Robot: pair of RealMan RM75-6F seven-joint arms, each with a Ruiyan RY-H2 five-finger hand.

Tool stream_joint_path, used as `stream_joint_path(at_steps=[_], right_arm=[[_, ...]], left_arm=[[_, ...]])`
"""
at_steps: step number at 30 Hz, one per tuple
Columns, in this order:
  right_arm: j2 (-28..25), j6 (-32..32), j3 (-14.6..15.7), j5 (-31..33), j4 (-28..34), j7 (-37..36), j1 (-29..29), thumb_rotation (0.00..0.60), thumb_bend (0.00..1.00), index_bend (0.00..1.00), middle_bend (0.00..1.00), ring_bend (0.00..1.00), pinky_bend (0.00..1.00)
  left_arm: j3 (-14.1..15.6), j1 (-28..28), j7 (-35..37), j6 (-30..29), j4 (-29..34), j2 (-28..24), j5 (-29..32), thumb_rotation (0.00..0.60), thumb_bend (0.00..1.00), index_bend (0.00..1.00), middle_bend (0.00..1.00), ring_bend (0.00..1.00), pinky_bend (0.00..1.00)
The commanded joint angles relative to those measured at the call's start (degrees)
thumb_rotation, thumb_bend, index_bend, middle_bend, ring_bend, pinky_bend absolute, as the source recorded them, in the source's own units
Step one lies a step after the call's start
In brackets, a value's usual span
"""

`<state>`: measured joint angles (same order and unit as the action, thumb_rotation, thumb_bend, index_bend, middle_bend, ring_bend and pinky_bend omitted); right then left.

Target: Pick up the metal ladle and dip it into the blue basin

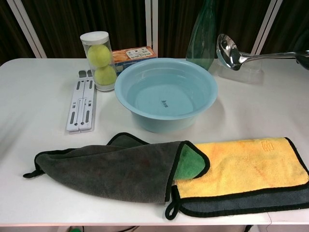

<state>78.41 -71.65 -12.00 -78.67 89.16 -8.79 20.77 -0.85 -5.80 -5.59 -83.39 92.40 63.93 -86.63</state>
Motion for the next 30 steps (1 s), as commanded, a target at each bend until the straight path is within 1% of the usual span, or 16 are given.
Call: stream_joint_path(at_steps=[1,6,9,12,15,21,27,30], right_arm=[[-0.44,3.23,-2.52,3.4,4.07,5.65,3.23,0.6,0.57,0.85,0.56,0.62,0.79],[1.65,5.77,-4.72,7.88,5.98,13.07,6.97,0.6,0.57,0.86,0.62,0.71,0.86],[3.72,7.21,-6.42,12.0,5.98,17.33,9.61,0.6,0.58,0.87,0.66,0.73,0.86],[5.24,8.0,-7.46,15.09,5.64,20.74,11.65,0.6,0.58,0.87,0.74,0.75,0.86],[7.29,8.21,-8.3,17.72,4.44,24.01,13.8,0.6,0.58,0.87,0.76,0.75,0.86],[11.86,8.45,-8.11,20.51,0.23,30.8,18.14,0.6,0.58,0.88,0.76,0.75,0.86],[15.68,8.94,-7.2,22.85,-4.71,34.78,20.73,0.6,0.58,0.89,0.76,0.75,0.86],[16.99,8.87,-6.6,23.03,-6.79,35.94,21.49,0.6,0.58,0.89,0.76,0.75,0.86]], left_arm=[[-0.02,0.01,0.02,-0.03,-0.04,0.0,0.02,0.6,0.14,0.13,0.04,0.02,0.18],[-0.15,0.11,0.4,-0.35,-0.13,-0.11,0.04,0.6,0.14,0.13,0.04,0.02,0.18],[-0.24,0.13,0.81,-0.34,-0.3,-0.21,0.22,0.6,0.14,0.13,0.04,0.02,0.18],[-0.33,0.11,1.22,-0.29,-0.45,-0.3,0.37,0.6,0.14,0.13,0.04,0.02,0.18],[-0.44,0.05,1.6,-0.19,-0.67,-0.35,0.54,0.6,0.14,0.13,0.04,0.02,0.18],[-0.62,-0.17,2.07,0.39,-0.96,-0.4,1.07,0.6,0.14,0.13,0.04,0.02,0.18],[-0.75,-0.27,2.38,0.71,-0.98,-0.49,1.48,0.6,0.14,0.13,0.04,0.02,0.18],[-0.8,-0.32,2.61,0.89,-1.04,-0.55,1.68,0.6,0.14,0.13,0.04,0.02,0.18]])
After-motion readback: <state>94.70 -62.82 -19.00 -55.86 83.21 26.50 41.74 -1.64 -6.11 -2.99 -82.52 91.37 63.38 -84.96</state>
